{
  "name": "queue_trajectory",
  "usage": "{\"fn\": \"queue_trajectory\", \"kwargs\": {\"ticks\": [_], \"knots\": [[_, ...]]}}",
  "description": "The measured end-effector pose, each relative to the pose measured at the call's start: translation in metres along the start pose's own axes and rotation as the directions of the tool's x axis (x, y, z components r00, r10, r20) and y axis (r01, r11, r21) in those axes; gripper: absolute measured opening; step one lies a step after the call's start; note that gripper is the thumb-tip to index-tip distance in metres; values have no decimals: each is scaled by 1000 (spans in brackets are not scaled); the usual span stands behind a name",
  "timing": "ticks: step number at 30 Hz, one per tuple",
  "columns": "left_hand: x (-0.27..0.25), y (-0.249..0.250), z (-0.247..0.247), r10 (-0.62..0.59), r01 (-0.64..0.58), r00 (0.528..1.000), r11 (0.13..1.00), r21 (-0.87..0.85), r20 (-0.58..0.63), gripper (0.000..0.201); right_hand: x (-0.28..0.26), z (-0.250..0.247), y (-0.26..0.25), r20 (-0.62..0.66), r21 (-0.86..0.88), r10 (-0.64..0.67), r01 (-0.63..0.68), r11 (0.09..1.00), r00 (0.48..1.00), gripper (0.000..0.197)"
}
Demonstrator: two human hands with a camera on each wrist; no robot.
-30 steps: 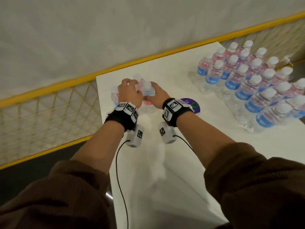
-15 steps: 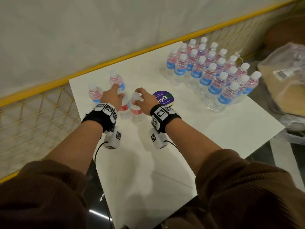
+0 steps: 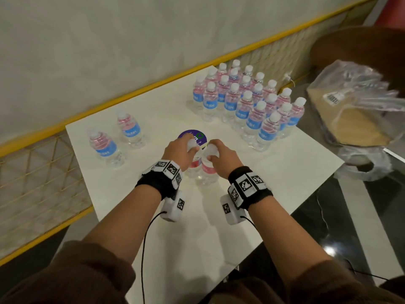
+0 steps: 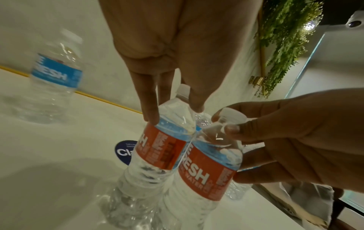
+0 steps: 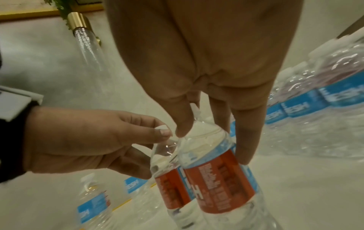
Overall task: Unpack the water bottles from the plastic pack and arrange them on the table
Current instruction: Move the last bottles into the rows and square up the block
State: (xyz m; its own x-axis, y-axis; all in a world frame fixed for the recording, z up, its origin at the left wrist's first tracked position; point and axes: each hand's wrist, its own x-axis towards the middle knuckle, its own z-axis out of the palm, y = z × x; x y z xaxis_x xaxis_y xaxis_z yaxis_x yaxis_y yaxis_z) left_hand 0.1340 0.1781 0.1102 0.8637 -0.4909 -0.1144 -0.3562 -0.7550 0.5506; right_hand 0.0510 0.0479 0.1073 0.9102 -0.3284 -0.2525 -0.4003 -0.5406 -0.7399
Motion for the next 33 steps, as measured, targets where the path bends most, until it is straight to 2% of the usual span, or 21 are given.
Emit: {"fn": "queue_trajectory", "kwargs": {"ticks": [5, 9, 11, 13, 15, 18, 21, 23, 25, 27, 30, 33], "knots": [[13, 26, 27, 25, -16, 998, 990, -143, 57, 40, -1, -29, 26, -58, -24, -19, 18, 1000, 998, 43], [24, 30, 50, -19, 71, 988, 936, -345, 151, 52, 5, -45, 46, -93, 13, -59, 61, 998, 994, 48], [24, 31, 60, -52, 135, 982, 862, -488, 179, 55, 9, -46, 60, -87, 93, -63, 71, 993, 994, 58], [23, 30, 70, -74, 151, 984, 824, -547, 160, 70, 11, -41, 76, -42, 234, -4, 14, 972, 999, 72], [21, 25, 82, -68, 136, 988, 818, -560, 141, 82, 13, -31, 95, 1, 277, 103, -99, 956, 995, 83], [20, 21, 98, -131, 179, 982, 861, -475, 133, 77, 15, -16, 112, 21, 296, 186, -184, 937, 982, 89], [26, 21, 106, -182, 200, 980, 891, -408, 83, 73, 19, -8, 110, -16, 354, 151, -136, 925, 988, 82], [32, 21, 112, -206, 203, 978, 898, -390, 35, 80, 25, -8, 106, -59, 396, 139, -104, 912, 989, 76], [29, 24, 120, -242, 221, 970, 909, -353, -15, 85, 30, -9, 106, -99, 399, 134, -84, 913, 986, 75], [23, 25, 130, -287, 263, 958, 898, -352, -15, 81, 33, -11, 109, -125, 383, 131, -74, 921, 983, 73], [13, 18, 142, -261, 242, 965, 888, -391, 6, 73, 34, -16, 119, -134, 407, 146, -80, 910, 980, 77], [12, 9, 144, -205, 200, 978, 889, -411, 34, 72, 34, -20, 125, -85, 408, 142, -96, 908, 986, 78]]}}
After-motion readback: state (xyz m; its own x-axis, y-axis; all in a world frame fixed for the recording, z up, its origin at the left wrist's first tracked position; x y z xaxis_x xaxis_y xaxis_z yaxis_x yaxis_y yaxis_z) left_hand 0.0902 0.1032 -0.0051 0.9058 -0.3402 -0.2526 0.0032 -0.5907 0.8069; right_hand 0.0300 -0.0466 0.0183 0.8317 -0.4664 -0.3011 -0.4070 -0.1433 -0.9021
